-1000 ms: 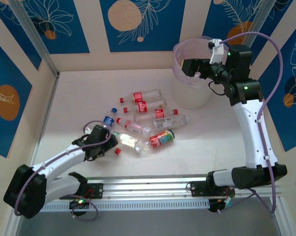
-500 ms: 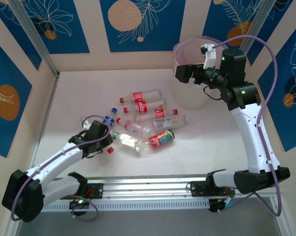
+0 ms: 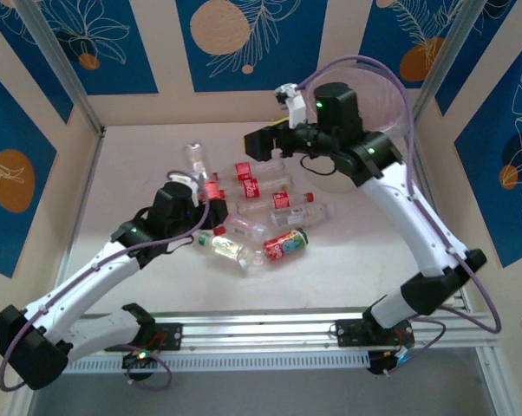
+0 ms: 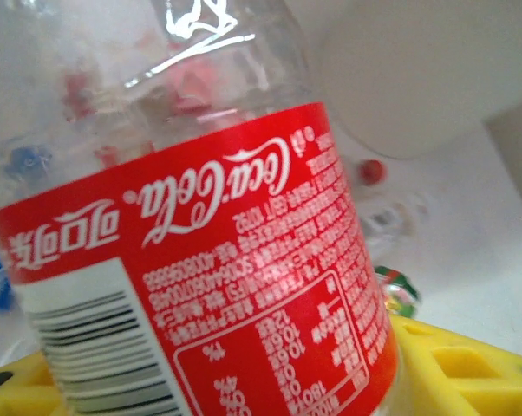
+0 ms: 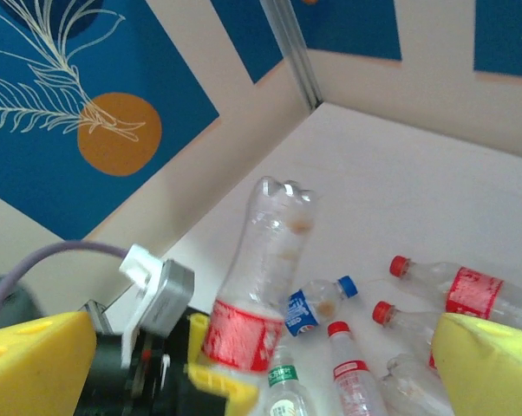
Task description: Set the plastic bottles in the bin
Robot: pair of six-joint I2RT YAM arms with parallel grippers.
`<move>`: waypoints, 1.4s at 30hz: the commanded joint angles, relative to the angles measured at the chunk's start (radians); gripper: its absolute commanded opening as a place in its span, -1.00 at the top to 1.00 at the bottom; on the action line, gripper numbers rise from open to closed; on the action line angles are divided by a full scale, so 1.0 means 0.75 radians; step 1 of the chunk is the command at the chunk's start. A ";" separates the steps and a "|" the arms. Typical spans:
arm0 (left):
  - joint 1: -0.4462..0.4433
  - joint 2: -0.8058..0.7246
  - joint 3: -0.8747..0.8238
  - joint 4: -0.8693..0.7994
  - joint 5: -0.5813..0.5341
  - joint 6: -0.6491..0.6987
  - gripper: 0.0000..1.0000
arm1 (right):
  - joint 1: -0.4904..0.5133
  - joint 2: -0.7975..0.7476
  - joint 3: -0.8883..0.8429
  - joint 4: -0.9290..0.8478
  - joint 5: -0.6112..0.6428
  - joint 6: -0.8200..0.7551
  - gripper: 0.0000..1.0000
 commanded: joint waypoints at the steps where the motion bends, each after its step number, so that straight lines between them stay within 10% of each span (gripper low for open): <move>1: -0.081 0.046 0.066 0.165 0.097 0.192 0.40 | 0.028 0.104 0.094 -0.036 -0.034 0.045 -1.00; 17: -0.123 0.067 0.038 0.319 0.225 0.253 0.59 | -0.012 0.326 0.109 -0.008 -0.123 0.177 -0.99; 35: -0.122 0.079 0.034 0.327 0.154 0.282 0.60 | -0.032 0.327 0.016 0.053 -0.170 0.251 -0.43; 39: -0.122 0.069 0.027 0.326 0.125 0.272 0.42 | -0.034 0.313 0.002 0.069 -0.163 0.253 -0.30; 42: -0.122 0.053 0.012 0.322 0.110 0.257 -0.14 | -0.037 0.306 0.006 0.075 -0.155 0.250 -0.24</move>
